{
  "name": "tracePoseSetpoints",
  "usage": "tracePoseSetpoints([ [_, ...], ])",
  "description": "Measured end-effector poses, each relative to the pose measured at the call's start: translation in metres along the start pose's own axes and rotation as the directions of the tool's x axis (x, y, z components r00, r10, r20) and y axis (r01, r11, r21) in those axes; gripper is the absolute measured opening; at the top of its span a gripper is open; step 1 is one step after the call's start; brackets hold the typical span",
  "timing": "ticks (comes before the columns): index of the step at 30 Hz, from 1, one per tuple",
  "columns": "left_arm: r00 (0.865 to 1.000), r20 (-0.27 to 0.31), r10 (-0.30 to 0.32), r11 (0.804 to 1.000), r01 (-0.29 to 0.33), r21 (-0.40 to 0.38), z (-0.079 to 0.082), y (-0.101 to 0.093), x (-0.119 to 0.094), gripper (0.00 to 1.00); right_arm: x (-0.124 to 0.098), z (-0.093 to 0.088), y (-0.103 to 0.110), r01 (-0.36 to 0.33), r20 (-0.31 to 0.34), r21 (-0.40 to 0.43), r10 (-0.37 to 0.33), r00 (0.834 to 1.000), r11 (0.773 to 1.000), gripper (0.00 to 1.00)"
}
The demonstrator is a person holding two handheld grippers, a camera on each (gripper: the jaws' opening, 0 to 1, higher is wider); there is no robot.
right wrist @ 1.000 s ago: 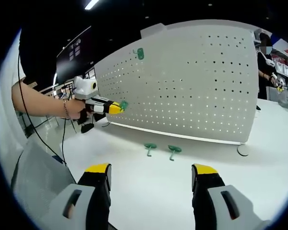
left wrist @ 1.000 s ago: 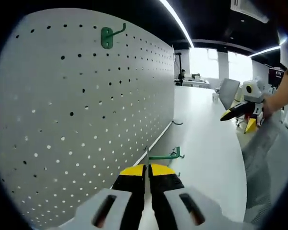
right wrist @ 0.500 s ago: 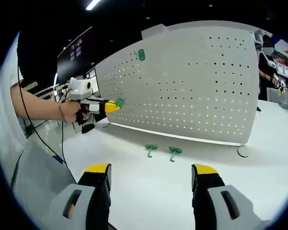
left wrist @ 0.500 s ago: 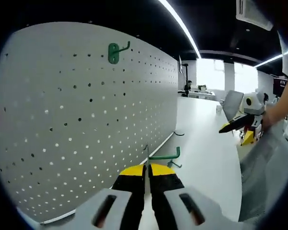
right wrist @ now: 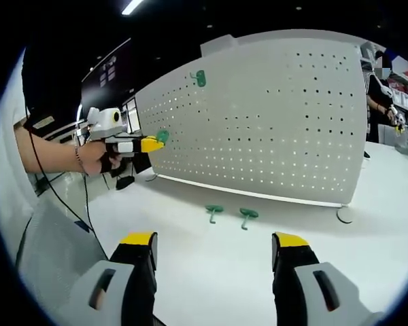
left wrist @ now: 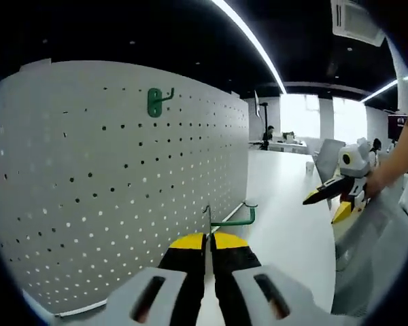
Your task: Insert the hook assembly into the mounting plate slot until the hook locks in place.
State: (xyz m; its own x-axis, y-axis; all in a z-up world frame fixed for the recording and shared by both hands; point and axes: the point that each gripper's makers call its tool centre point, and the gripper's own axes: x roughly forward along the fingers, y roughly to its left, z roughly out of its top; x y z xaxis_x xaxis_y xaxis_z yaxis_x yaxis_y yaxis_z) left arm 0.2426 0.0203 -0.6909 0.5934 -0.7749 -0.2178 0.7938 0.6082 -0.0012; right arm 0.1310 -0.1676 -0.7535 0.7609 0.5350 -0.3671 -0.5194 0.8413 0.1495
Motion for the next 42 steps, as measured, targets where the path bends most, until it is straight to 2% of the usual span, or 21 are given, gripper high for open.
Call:
tracePoseSetpoints([
  [7, 0.999, 0.053, 0.01, 0.999, -0.008, -0.036, 0.009, -0.009, -0.006, 0.02, 0.0, 0.0, 0.0, 0.001, -0.001, -0.001, -0.001, 1.0, 1.0, 0.66],
  [11, 0.998, 0.066, 0.007, 1.0, -0.005, -0.028, 0.012, -0.016, -0.011, 0.02, 0.0, 0.002, 0.0, -0.001, 0.007, 0.002, 0.001, 1.0, 1.0, 0.66],
  [20, 0.991, 0.131, 0.014, 0.998, -0.007, -0.057, 0.03, -0.026, -0.022, 0.02, 0.0, 0.002, 0.001, -0.003, 0.01, 0.001, 0.003, 1.0, 1.0, 0.66],
  [26, 0.982, 0.188, 0.021, 0.996, -0.005, -0.085, 0.045, -0.03, -0.029, 0.02, 0.0, 0.002, 0.001, -0.004, 0.011, 0.001, 0.004, 1.0, 1.0, 0.66],
  [32, 0.976, 0.216, 0.03, 0.996, -0.01, -0.092, 0.057, -0.032, -0.035, 0.02, 0.0, 0.002, 0.002, -0.008, 0.009, -0.001, 0.008, 1.0, 1.0, 0.66],
  [42, 0.971, 0.236, 0.039, 0.995, -0.017, -0.093, 0.064, -0.032, -0.04, 0.02, 0.0, 0.002, 0.003, -0.01, 0.005, -0.004, 0.01, 1.0, 1.0, 0.66],
])
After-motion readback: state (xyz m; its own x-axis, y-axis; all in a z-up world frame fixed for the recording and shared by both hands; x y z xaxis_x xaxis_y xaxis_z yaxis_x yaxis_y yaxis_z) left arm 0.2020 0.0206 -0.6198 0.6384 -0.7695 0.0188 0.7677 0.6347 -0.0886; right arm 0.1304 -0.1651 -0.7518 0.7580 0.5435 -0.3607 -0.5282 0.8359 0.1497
